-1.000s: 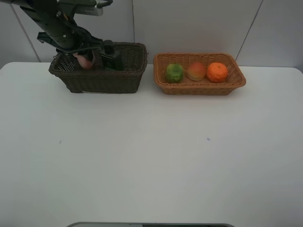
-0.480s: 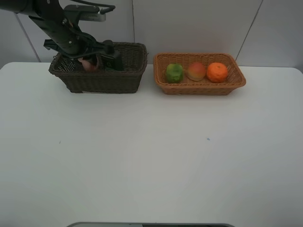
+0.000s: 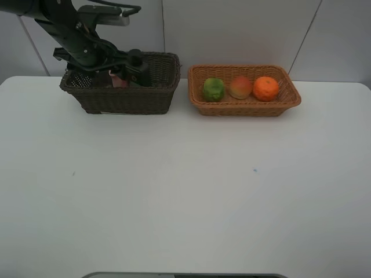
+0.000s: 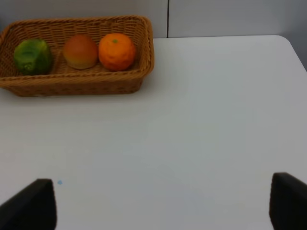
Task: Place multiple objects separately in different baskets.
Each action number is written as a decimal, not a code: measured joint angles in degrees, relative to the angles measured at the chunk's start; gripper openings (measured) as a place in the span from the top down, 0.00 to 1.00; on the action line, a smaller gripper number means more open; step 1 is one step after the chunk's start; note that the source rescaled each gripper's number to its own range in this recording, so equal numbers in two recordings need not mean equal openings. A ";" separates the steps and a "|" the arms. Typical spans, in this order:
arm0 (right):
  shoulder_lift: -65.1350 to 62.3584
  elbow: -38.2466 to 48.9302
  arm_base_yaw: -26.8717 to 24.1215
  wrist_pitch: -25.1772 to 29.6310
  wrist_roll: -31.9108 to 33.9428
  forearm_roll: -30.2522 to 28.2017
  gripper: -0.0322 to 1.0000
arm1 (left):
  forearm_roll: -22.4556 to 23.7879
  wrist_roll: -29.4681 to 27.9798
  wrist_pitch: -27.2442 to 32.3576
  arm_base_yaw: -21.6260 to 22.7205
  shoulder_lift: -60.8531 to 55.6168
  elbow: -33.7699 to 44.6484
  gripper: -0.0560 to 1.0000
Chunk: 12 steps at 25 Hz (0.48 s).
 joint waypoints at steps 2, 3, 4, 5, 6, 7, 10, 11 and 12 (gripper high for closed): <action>0.00 0.00 0.00 0.00 0.00 0.00 0.12 | -0.05 0.00 0.07 0.00 -0.86 0.00 0.02; 0.00 0.00 0.00 0.00 0.00 0.00 0.12 | -0.02 0.00 0.07 0.00 -1.40 0.00 0.01; 0.00 0.00 0.00 0.00 0.00 0.00 0.12 | -0.02 0.00 0.34 0.00 -1.96 0.00 0.01; 0.00 0.00 0.00 0.00 0.00 0.00 0.12 | -0.02 0.00 0.85 0.00 -2.70 0.00 0.01; 0.00 0.00 0.00 0.00 0.00 0.00 0.12 | -0.02 0.00 1.65 0.00 -3.54 0.00 0.01; 0.00 0.00 0.00 0.00 0.00 0.00 0.12 | -0.02 0.00 2.45 0.00 -4.36 0.00 0.01; 0.00 0.00 0.00 0.00 0.00 0.00 0.12 | -0.02 0.00 4.17 0.00 -8.45 1.91 0.01; 0.00 0.00 0.00 0.00 0.00 0.00 0.12 | -0.02 0.00 4.06 0.06 -10.07 3.36 0.01; 0.00 0.00 0.00 0.00 0.00 0.00 0.12 | -0.15 0.00 3.47 0.45 -12.15 5.56 0.01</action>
